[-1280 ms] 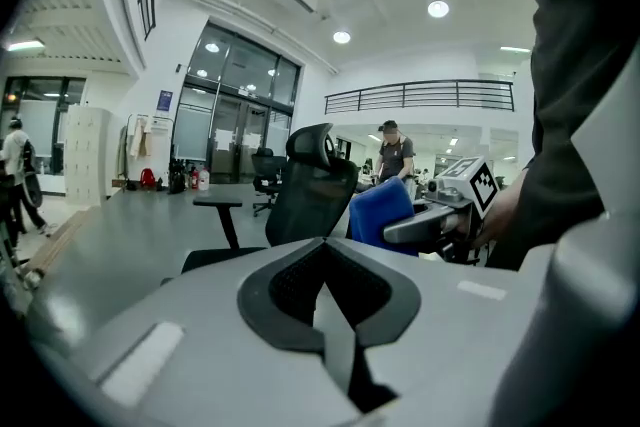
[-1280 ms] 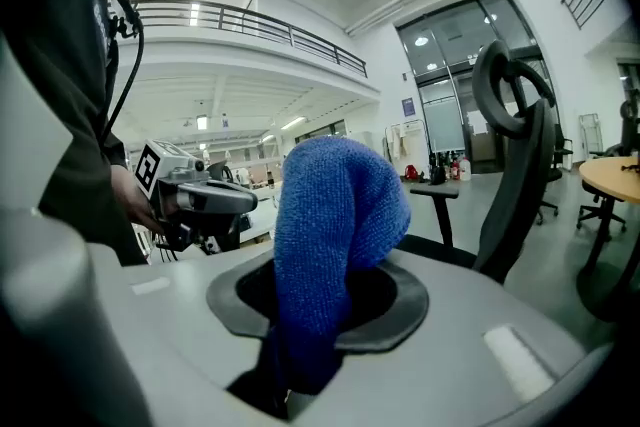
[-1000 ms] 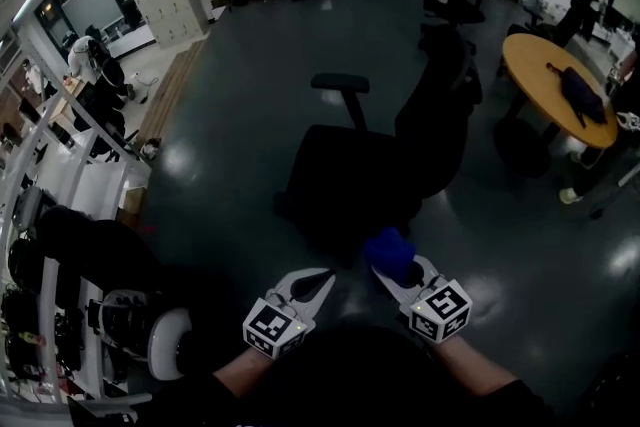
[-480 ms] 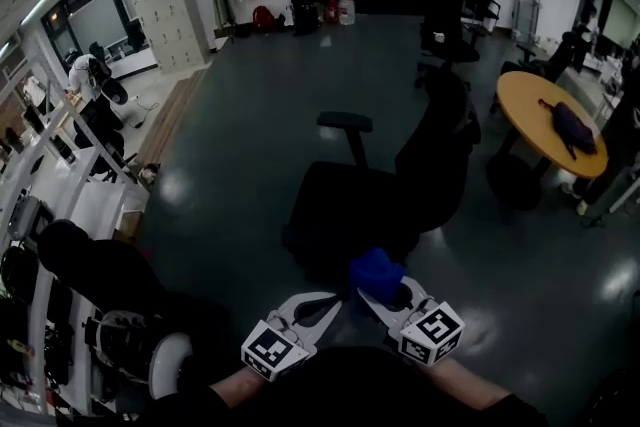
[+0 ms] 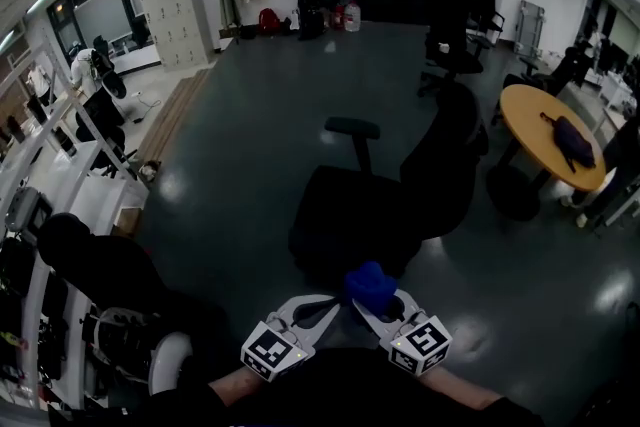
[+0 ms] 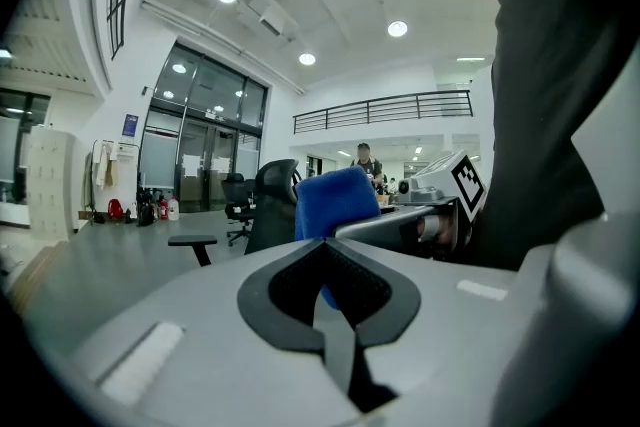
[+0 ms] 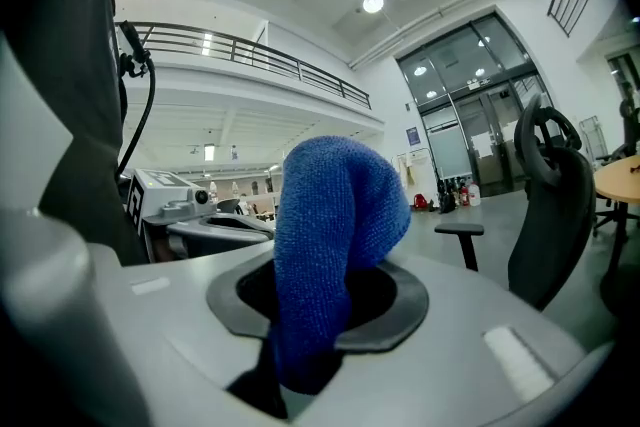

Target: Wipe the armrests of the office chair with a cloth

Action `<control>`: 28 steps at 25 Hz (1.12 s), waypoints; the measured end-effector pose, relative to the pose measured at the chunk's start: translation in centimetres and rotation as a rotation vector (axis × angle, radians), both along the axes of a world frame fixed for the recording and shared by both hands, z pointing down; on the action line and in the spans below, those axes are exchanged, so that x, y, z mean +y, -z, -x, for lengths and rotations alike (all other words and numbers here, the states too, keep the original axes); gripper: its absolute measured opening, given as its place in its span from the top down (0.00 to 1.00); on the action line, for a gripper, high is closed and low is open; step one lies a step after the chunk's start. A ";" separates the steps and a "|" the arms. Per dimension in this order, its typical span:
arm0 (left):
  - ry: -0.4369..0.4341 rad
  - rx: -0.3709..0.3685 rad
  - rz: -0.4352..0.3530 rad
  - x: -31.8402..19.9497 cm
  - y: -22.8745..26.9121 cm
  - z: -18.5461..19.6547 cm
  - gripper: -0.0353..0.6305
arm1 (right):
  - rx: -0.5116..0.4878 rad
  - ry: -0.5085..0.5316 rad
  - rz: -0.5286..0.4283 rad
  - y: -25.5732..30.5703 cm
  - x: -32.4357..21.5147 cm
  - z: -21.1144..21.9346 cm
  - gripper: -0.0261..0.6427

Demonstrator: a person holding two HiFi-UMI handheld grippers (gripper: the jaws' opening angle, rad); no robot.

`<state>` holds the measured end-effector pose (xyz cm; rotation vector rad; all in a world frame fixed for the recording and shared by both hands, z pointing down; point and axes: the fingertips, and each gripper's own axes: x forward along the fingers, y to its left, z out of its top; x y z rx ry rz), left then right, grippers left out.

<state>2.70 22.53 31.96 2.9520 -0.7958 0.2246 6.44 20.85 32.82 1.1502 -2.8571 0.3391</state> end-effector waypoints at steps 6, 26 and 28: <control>-0.012 -0.008 0.005 -0.1 -0.5 -0.1 0.92 | -0.009 -0.023 0.013 -0.7 -0.1 -0.4 0.77; -0.010 -0.003 0.019 0.1 -1.2 0.8 0.92 | 0.016 0.006 0.032 -1.5 0.6 1.0 0.77; -0.009 -0.003 0.020 0.2 -1.2 0.9 0.92 | 0.018 0.007 0.033 -1.6 0.6 1.1 0.77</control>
